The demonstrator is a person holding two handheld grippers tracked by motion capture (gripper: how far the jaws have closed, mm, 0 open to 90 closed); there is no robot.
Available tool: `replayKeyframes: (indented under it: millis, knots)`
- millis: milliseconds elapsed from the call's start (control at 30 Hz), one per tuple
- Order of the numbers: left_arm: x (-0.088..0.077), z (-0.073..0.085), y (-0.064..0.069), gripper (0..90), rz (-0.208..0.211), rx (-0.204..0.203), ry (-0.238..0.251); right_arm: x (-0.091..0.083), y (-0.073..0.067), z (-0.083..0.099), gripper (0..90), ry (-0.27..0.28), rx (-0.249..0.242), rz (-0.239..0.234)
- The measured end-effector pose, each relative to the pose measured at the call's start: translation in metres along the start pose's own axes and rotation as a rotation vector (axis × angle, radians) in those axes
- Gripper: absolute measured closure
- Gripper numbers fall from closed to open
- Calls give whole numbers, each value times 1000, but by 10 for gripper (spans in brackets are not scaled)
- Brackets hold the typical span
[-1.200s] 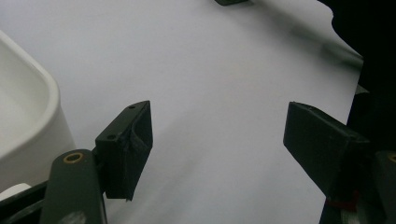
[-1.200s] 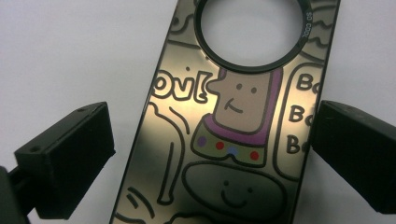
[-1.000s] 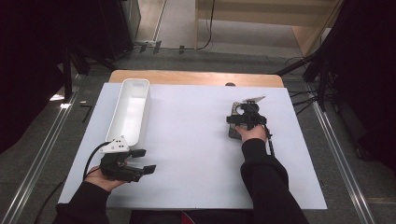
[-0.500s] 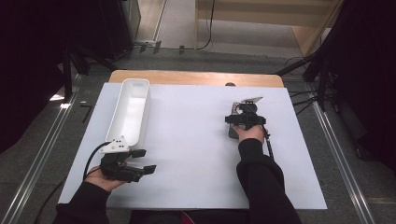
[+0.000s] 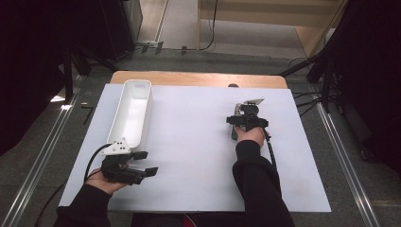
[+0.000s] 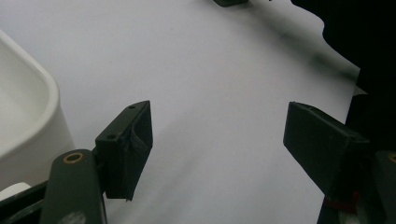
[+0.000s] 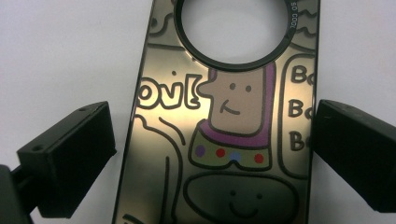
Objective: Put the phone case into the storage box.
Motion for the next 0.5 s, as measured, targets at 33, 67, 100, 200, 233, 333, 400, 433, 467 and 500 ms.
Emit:
replayKeyframes:
  millis: [33,67,100,200,233,333,400,433,467,500]
  knots:
    - [0,0,0,239,1,1,0,0,0,0,0,-3,-1,5]
    - [0,0,0,239,1,1,-1,0,-1,0,0,-1,1,10]
    - [0,0,0,239,1,1,-1,0,-1,0,0,1,6,14]
    - [0,0,0,239,1,0,0,0,-2,0,27,7,17,30]
    - [0,0,0,240,1,0,0,0,-2,0,38,7,24,32]
    - [0,0,0,240,3,0,-1,0,-2,0,48,7,33,43]
    - [0,0,0,239,2,1,-1,0,-3,0,49,8,33,55]
    - [0,0,0,239,2,1,-1,0,-3,0,51,7,41,57]
    - [0,0,0,239,2,0,0,0,-4,0,51,7,45,58]
    - [0,0,0,240,2,0,-1,0,-4,-1,51,5,50,60]
Point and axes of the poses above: each handheld gripper's, and its own axes: x roughly forward along the jaws, z roughly out of its underside, y roughly to its right, the point moved 1 cm from there along x, roughly forward along the jaws, and after that the axes turned 6 degrees about -x, right-handed, at the moved point
